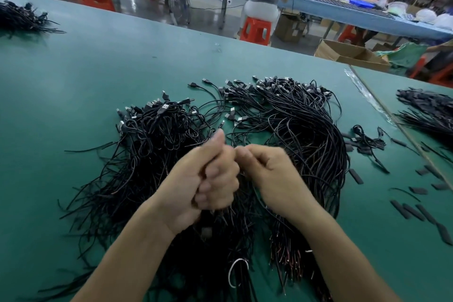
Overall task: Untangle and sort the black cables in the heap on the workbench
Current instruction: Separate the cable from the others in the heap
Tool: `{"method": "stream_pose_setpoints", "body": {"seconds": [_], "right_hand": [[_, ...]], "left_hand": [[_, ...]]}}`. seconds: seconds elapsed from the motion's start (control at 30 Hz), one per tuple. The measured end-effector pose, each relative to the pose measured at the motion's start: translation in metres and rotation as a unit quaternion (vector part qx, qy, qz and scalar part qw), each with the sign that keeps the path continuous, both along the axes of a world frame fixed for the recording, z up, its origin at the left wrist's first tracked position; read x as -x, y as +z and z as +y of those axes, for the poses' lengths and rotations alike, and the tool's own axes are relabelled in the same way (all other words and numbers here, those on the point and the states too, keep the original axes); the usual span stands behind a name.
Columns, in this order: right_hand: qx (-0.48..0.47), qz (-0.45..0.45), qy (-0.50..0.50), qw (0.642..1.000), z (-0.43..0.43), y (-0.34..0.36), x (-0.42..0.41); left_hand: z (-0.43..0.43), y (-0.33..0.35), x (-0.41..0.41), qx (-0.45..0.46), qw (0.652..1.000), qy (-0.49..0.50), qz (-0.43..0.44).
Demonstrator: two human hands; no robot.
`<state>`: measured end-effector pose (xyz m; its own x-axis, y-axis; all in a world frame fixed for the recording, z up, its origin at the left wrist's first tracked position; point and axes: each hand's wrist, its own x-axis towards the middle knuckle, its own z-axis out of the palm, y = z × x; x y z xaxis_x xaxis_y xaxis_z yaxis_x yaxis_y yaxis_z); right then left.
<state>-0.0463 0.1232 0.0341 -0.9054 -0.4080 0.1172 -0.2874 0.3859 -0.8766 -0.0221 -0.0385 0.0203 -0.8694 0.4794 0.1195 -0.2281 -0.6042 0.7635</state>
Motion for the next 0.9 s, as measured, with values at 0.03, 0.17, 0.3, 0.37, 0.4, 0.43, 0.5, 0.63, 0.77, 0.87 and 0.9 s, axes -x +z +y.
{"method": "stream_pose_setpoints", "body": {"seconds": [0.03, 0.17, 0.3, 0.37, 0.4, 0.43, 0.5, 0.63, 0.77, 0.87, 0.9], "right_hand": [[-0.031, -0.010, 0.014, 0.999, -0.002, -0.003, -0.003], [-0.162, -0.018, 0.083, 0.983, -0.004, -0.006, -0.012], [-0.177, -0.005, 0.110, 0.978, -0.002, 0.009, -0.016], [-0.135, 0.023, 0.080, 0.987, 0.000, 0.015, -0.013], [-0.112, 0.040, 0.061, 0.991, 0.001, 0.017, -0.010], [-0.089, 0.052, 0.048, 0.994, 0.003, 0.019, -0.007], [-0.046, 0.064, 0.026, 0.997, 0.008, 0.021, -0.002], [0.039, 0.050, -0.035, 0.997, 0.006, 0.014, 0.004], [-0.010, 0.008, -0.034, 0.999, -0.004, -0.003, -0.004], [-0.088, -0.017, 0.045, 0.995, -0.010, -0.008, -0.013], [-0.118, -0.014, 0.068, 0.991, -0.011, -0.007, -0.015]], "left_hand": [[0.000, 0.001, 0.003, -0.056, 0.998, 0.030, -0.015], [0.002, -0.011, 0.015, -0.073, 0.964, 0.252, -0.047], [0.002, -0.029, 0.022, 0.175, 0.909, 0.367, 0.090], [0.004, -0.031, 0.018, 0.302, 0.888, 0.315, 0.144], [0.006, -0.031, 0.016, 0.333, 0.890, 0.274, 0.149], [0.009, -0.029, 0.012, 0.339, 0.901, 0.231, 0.139], [0.012, -0.024, 0.007, 0.340, 0.919, 0.171, 0.102], [0.007, -0.015, 0.003, 0.234, 0.967, 0.099, 0.029], [-0.010, -0.004, 0.005, -0.079, 0.996, -0.013, -0.032], [-0.012, -0.001, 0.009, -0.197, 0.977, 0.050, -0.062], [-0.010, -0.002, 0.010, -0.173, 0.976, 0.118, -0.067]]}}
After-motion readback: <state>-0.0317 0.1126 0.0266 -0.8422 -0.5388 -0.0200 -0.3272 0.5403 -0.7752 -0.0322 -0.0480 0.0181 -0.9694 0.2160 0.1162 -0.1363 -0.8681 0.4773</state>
